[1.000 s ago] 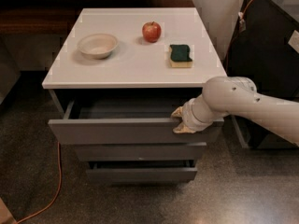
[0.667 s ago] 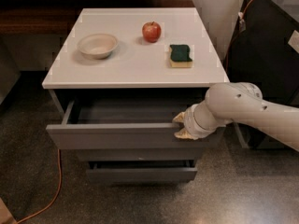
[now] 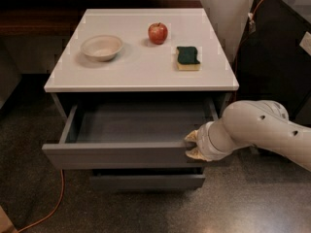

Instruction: Open top drawer

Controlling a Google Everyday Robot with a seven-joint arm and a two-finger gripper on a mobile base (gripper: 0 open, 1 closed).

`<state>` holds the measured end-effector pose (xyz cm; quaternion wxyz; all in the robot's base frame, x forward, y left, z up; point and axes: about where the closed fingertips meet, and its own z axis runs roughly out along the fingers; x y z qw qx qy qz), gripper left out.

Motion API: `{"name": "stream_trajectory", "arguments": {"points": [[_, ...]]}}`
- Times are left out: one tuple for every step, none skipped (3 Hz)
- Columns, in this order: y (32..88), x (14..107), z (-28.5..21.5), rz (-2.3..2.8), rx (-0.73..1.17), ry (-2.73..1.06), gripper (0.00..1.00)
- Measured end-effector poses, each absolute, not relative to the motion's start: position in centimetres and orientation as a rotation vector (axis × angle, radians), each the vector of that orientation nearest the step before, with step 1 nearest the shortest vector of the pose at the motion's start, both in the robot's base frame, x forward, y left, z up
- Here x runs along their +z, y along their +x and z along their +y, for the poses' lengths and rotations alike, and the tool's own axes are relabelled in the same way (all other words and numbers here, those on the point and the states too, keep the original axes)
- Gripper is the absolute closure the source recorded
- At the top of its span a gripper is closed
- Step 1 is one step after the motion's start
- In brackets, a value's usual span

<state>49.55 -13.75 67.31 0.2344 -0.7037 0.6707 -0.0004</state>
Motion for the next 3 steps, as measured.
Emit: {"name": "stream_trajectory", "arguments": {"points": [[47.22,67.04,-13.7,1.864,0.024,-1.933,1.0],[47.2,67.12,-13.7,1.864,0.024,-1.933,1.0],[47.2,67.12,-13.7,1.864,0.024,-1.933,1.0]]}}
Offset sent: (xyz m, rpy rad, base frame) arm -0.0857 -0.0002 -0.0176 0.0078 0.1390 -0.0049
